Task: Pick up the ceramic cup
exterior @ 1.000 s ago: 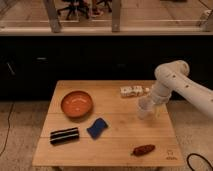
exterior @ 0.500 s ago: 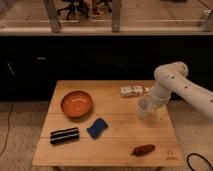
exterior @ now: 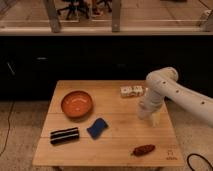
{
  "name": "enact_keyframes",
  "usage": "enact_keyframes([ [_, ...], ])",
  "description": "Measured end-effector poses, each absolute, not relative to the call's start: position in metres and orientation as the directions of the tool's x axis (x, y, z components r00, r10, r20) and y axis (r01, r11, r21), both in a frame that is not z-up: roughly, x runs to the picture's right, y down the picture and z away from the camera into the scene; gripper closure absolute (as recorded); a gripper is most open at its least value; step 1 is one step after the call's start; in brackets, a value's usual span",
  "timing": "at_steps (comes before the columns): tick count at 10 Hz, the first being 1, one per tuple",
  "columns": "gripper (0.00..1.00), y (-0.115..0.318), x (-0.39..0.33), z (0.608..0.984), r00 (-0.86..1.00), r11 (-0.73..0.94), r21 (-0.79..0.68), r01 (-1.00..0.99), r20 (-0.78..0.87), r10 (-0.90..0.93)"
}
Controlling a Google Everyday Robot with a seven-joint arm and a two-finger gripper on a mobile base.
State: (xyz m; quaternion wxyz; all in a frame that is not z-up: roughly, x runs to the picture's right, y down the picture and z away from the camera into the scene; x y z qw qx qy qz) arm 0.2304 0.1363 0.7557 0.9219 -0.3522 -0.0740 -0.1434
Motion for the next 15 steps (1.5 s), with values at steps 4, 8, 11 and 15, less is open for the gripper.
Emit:
enact_keyframes([
  [4, 0.2, 0.147, 0.229, 0.764, 0.953, 0.714, -0.633, 0.299, 0.232, -0.194],
  [8, 0.2, 0.149, 0.232, 0.771, 0.96, 0.725, -0.632, 0.276, 0.216, -0.177],
  [11, 0.2, 0.147, 0.232, 0.779, 0.963, 0.732, -0.628, 0.265, 0.21, -0.169],
  [15, 0.2, 0.146, 0.232, 0.789, 0.967, 0.735, -0.629, 0.253, 0.196, -0.164],
])
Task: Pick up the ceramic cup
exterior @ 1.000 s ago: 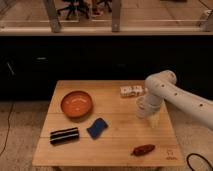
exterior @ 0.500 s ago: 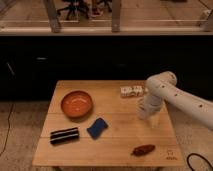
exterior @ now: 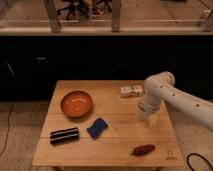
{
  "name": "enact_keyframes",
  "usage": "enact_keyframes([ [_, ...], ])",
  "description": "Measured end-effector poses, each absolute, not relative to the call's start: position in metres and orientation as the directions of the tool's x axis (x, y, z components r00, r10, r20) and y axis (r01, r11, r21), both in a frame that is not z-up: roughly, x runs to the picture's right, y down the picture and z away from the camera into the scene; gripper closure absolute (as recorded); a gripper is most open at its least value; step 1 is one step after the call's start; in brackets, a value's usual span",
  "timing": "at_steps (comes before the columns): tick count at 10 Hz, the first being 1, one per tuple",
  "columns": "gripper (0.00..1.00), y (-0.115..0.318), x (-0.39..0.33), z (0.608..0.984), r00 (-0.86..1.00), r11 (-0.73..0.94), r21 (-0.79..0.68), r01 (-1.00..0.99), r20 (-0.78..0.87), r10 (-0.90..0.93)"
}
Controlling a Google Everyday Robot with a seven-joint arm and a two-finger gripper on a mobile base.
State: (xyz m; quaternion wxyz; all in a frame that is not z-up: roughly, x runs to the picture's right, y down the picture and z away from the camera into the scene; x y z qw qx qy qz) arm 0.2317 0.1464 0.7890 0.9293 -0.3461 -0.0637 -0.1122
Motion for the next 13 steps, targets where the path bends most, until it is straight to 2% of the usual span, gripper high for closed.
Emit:
enact_keyframes([
  [2, 0.2, 0.1474, 0.2335, 0.7946, 0.97, 0.734, -0.635, 0.241, 0.185, -0.159],
  [3, 0.24, 0.1482, 0.2337, 0.797, 0.971, 0.733, -0.638, 0.237, 0.18, -0.157],
  [10, 0.94, 0.1488, 0.2325, 0.7969, 0.973, 0.736, -0.637, 0.227, 0.177, -0.147],
  [11, 0.99, 0.1476, 0.2319, 0.796, 0.973, 0.739, -0.633, 0.229, 0.182, -0.145],
  [13, 1.0, 0.1459, 0.2309, 0.7941, 0.971, 0.743, -0.627, 0.232, 0.191, -0.142],
])
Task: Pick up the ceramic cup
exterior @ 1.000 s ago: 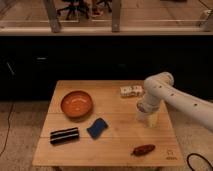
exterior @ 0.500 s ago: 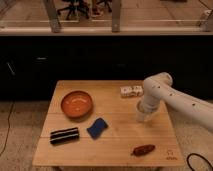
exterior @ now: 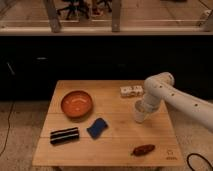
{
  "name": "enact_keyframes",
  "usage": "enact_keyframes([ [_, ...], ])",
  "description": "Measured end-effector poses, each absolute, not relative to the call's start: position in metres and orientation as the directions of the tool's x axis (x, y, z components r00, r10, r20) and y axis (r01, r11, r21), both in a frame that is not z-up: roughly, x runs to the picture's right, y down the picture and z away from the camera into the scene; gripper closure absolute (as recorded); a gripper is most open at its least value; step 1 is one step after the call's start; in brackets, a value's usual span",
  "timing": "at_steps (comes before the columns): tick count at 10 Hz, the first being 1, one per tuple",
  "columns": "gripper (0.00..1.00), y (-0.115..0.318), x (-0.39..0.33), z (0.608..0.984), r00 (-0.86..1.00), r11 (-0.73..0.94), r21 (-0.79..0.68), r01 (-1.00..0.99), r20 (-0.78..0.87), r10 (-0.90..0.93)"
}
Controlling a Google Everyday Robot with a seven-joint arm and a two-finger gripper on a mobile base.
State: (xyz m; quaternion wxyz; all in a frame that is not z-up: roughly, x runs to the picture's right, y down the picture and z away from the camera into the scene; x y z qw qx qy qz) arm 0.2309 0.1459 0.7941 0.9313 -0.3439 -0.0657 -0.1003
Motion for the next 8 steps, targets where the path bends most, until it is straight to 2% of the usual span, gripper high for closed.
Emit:
enact_keyframes([
  [8, 1.0, 0.1404, 0.228, 0.7858, 0.959, 0.756, -0.603, 0.256, 0.258, -0.119],
])
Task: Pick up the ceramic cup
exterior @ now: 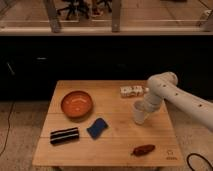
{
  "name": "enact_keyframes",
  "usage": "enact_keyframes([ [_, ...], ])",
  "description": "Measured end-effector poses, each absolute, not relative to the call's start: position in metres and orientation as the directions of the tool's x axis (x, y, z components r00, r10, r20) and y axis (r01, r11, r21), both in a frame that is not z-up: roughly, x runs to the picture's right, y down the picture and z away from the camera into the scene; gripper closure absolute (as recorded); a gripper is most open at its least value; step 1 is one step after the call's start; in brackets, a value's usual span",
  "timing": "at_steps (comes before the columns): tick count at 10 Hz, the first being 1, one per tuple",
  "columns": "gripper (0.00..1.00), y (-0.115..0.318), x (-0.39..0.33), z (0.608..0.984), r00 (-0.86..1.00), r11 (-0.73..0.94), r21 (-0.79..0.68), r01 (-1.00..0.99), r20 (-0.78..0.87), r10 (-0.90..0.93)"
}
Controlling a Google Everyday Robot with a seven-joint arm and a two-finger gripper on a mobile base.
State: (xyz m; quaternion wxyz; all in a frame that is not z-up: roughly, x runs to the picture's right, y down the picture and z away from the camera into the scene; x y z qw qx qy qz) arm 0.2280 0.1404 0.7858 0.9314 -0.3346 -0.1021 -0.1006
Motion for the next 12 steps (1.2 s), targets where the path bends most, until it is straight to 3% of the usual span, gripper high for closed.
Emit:
enact_keyframes([
  [12, 1.0, 0.105, 0.231, 0.757, 0.936, 0.825, -0.51, 0.244, 0.346, -0.063],
])
